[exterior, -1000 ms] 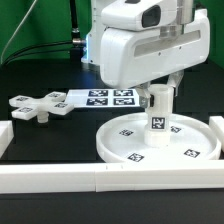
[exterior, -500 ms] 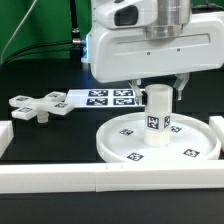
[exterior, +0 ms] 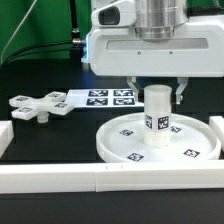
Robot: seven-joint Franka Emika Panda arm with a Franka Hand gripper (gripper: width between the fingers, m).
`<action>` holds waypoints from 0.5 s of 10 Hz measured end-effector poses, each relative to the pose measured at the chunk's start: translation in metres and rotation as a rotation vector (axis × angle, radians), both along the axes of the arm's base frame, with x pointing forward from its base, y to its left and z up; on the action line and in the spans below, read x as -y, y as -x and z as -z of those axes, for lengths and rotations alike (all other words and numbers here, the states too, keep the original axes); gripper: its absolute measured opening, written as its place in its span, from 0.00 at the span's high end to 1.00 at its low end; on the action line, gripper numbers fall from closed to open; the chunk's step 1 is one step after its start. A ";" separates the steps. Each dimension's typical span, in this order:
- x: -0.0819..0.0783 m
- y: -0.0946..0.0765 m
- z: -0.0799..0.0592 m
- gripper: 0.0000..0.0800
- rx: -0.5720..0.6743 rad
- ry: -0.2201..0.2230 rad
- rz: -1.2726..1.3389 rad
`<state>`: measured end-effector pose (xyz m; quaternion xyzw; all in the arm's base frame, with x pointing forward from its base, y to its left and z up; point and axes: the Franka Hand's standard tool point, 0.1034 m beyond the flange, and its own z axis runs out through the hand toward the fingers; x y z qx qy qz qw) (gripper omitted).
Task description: Assemble round table
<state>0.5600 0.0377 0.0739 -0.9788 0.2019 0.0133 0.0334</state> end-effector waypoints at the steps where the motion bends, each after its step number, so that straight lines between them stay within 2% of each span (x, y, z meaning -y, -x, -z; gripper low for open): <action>1: 0.000 0.000 0.000 0.49 -0.005 -0.001 0.067; 3: 0.000 0.000 0.000 0.49 -0.013 -0.010 0.175; 5: 0.000 0.000 0.000 0.49 -0.037 -0.046 0.437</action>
Offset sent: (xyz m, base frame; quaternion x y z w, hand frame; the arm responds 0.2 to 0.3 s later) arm -0.0072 -0.0090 -0.0031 0.0373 -0.0305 0.3305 0.9426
